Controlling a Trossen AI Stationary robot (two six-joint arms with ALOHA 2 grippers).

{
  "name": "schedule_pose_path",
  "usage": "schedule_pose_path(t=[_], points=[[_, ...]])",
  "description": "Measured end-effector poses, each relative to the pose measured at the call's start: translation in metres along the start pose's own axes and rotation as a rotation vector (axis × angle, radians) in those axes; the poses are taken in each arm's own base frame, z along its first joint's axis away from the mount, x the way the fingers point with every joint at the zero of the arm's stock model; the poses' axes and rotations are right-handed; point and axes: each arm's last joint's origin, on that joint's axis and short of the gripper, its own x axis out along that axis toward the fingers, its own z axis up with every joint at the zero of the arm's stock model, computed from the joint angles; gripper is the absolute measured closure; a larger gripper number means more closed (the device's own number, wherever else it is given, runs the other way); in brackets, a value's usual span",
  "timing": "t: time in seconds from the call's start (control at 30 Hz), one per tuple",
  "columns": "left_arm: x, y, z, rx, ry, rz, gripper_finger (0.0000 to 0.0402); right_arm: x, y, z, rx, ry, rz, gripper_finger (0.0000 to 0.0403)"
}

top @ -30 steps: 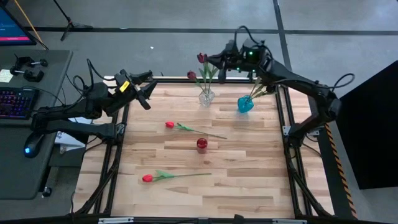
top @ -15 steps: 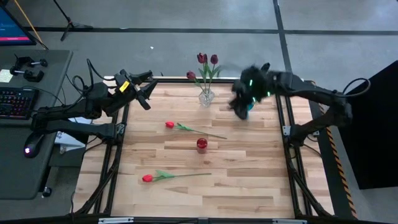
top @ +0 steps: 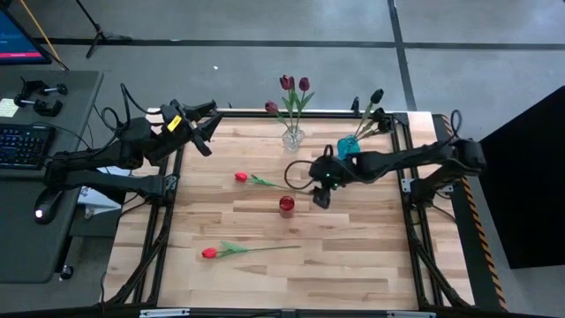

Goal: Sort flowers into vase by color
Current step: Put the top red flower into the red vase

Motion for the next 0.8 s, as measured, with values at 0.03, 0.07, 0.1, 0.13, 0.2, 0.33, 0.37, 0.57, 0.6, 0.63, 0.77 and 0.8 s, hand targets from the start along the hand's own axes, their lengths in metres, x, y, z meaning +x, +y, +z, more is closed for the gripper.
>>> schedule_pose_path(t=[0.03, 0.07, 0.1, 0.13, 0.2, 0.33, 0.37, 0.57, 0.6, 0.63, 0.77, 0.8], points=[[0.0, 0.0, 0.0, 0.001, 0.001, -0.002, 0.0195, 0.008, -0.004, -0.004, 0.005, -0.016, -0.003, 0.018], [0.0, 0.0, 0.0, 0.0, 0.0, -0.002, 0.0195, 0.015, -0.007, -0.007, 0.007, -0.03, 0.0, 0.0185], [0.0, 0.0, 0.0, 0.0, 0.0, -0.002, 0.0195, 0.021, -0.009, -0.01, 0.002, -0.045, 0.012, 0.0189], [0.0, 0.0, 0.0, 0.0, 0.0, -0.002, 0.0195, 0.026, -0.01, -0.012, -0.014, -0.061, 0.026, 0.0194], [0.0, 0.0, 0.0, 0.002, 0.001, -0.002, 0.0195, 0.036, -0.009, -0.013, -0.066, -0.103, 0.039, 0.0203], [0.0, 0.0, 0.0, 0.003, 0.003, -0.002, 0.0195, 0.057, -0.006, -0.012, -0.17, -0.139, 0.014, 0.0213], [0.0, 0.0, 0.0, 0.003, 0.003, -0.002, 0.0195, 0.062, -0.006, -0.011, -0.184, -0.139, 0.0, 0.0214], [0.0, 0.0, 0.0, 0.005, 0.005, -0.002, 0.0195, 0.09, -0.008, -0.012, -0.225, -0.085, -0.024, 0.0214], [0.0, 0.0, -0.001, 0.005, 0.006, -0.002, 0.0195, 0.092, -0.008, -0.012, -0.226, -0.082, -0.025, 0.0214], [0.0, 0.0, -0.001, 0.005, 0.006, -0.002, 0.0195, 0.094, -0.008, -0.012, -0.226, -0.088, -0.025, 0.0214], [0.0, 0.0, -0.001, 0.005, 0.006, -0.001, 0.0195, 0.1, -0.008, -0.011, -0.226, -0.102, -0.023, 0.0214], [0.0, 0.0, -0.001, 0.005, 0.006, -0.002, 0.0195, 0.102, -0.008, -0.012, -0.227, -0.095, -0.025, 0.0214]])
